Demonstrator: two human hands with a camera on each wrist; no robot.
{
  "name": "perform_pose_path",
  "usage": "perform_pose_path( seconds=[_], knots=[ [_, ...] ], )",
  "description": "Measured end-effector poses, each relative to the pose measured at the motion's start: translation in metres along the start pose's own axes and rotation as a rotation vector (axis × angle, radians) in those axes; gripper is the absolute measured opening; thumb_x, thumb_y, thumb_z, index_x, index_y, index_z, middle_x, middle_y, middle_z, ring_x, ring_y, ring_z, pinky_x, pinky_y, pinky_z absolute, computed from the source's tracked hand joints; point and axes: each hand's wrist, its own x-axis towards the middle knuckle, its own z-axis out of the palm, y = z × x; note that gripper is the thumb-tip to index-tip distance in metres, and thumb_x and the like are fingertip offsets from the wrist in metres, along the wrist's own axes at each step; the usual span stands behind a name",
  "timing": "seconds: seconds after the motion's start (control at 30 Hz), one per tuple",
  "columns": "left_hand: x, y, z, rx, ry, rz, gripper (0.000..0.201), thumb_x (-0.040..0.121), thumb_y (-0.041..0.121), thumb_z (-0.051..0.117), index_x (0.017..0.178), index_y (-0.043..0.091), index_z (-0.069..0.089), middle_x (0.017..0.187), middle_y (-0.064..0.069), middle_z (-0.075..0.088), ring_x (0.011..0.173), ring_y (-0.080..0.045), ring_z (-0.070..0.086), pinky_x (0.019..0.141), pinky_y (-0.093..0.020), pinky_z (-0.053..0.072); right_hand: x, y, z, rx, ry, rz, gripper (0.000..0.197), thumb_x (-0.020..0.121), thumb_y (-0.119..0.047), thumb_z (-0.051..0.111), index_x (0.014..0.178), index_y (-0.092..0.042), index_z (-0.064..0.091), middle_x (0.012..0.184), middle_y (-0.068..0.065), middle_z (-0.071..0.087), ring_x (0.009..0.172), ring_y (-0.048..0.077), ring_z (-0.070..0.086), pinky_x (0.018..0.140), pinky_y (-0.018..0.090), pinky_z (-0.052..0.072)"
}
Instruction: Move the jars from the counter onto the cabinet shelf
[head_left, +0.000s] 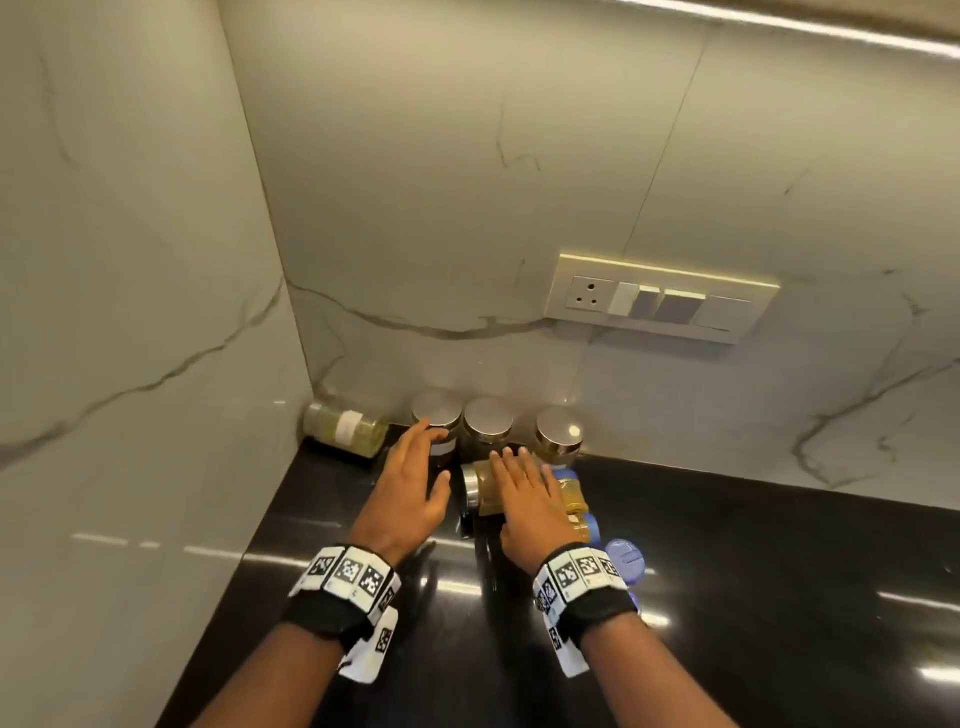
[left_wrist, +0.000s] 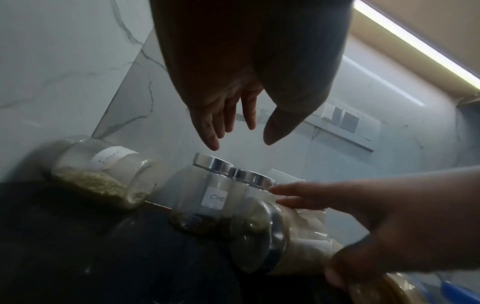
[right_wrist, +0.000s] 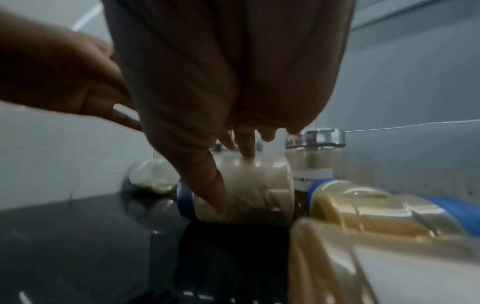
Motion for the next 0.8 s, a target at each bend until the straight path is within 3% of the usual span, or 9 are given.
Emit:
perform_pose_path(
  seconds=[0.07,0.17,0.27,0.33,0.43,0.53,0.63,0.7,0.8],
  knots=[
    [0.014,-0.003,0.004,0.002,-0.020,0.001,0.058,0.095,0.019,0.063,0.148,0.021,0.040,0.157,0.002,0.037,0.146,-0.012,0.035,0.122,-0.035,0.035,0.012,0.003,0.012,-0.113,-0.018,0.018,0.104,0.088,-0.016,0.066,0.164,-0.024,-0.004,0.172,0.009,0.007,0.159,0.037,-0.005,0.124,0.055,-0.008],
    [0.035,-0.004,0.010,0.038,-0.075,0.007,0.062,0.093,0.023,0.066,0.148,0.022,0.038,0.154,0.000,0.040,0.145,-0.015,0.036,0.120,-0.039,0.037,0.011,0.002,0.016,-0.152,0.015,0.064,0.095,0.082,-0.033,0.070,0.161,-0.025,0.018,0.152,0.015,0.034,0.146,0.041,0.029,0.124,0.056,0.013],
    [0.059,0.002,0.019,0.204,-0.121,0.015,0.069,0.094,0.030,0.064,0.154,0.019,0.033,0.165,-0.008,0.025,0.156,-0.024,0.014,0.126,-0.047,0.019,-0.010,0.003,0.019,-0.099,0.063,0.017,0.084,0.071,-0.063,0.058,0.143,-0.021,0.044,0.138,0.011,0.044,0.128,0.034,0.045,0.111,0.050,0.035],
    [0.076,0.007,0.027,0.318,-0.170,0.008,0.075,0.093,0.036,0.063,0.157,0.017,0.028,0.166,-0.008,0.022,0.158,-0.027,0.005,0.125,-0.050,0.010,-0.035,0.003,0.018,0.037,0.154,0.024,0.083,0.062,-0.062,0.066,0.134,-0.025,0.048,0.131,0.003,0.050,0.122,0.027,0.047,0.106,0.047,0.040],
    [0.097,0.007,0.043,0.485,-0.242,0.000,0.086,0.089,0.053,0.063,0.156,0.014,0.027,0.163,-0.008,0.030,0.157,-0.031,0.006,0.124,-0.055,0.011,-0.078,0.008,0.010,0.355,0.331,0.080,0.080,0.059,-0.044,0.077,0.131,-0.032,0.047,0.125,-0.012,0.049,0.118,0.015,0.047,0.102,0.036,0.040],
    [0.106,0.009,0.057,0.625,-0.240,-0.048,0.094,0.080,0.069,0.064,0.151,0.015,0.033,0.153,-0.016,0.037,0.146,-0.039,0.026,0.118,-0.056,0.026,-0.114,0.014,-0.002,0.981,0.409,0.160,0.082,0.065,-0.030,0.084,0.136,-0.033,0.044,0.128,-0.017,0.059,0.118,0.010,0.060,0.098,0.027,0.051],
    [0.103,0.016,0.060,0.691,-0.159,-0.081,0.093,0.069,0.077,0.065,0.136,0.014,0.050,0.135,-0.016,0.047,0.125,-0.038,0.042,0.105,-0.051,0.036,-0.135,0.019,-0.009,1.546,0.368,0.284,0.087,0.062,-0.040,0.082,0.139,-0.022,0.047,0.123,0.003,0.070,0.113,0.027,0.069,0.089,0.037,0.061],
    [0.090,0.023,0.058,0.719,-0.140,-0.057,0.092,0.062,0.079,0.065,0.127,0.015,0.056,0.126,-0.014,0.051,0.118,-0.036,0.045,0.101,-0.050,0.036,-0.147,0.023,-0.010,1.828,0.336,0.349,0.101,0.056,-0.049,0.088,0.141,-0.011,0.048,0.128,0.022,0.066,0.120,0.046,0.062,0.089,0.051,0.060],
    [0.055,0.038,0.046,0.627,-0.079,-0.016,0.088,0.062,0.077,0.068,0.126,0.018,0.055,0.126,-0.011,0.051,0.119,-0.034,0.046,0.104,-0.052,0.035,-0.166,0.020,-0.022,2.069,0.312,0.410,0.106,0.054,-0.054,0.091,0.141,-0.010,0.052,0.135,0.029,0.061,0.116,0.046,0.063,0.080,0.049,0.061]
  ],
)
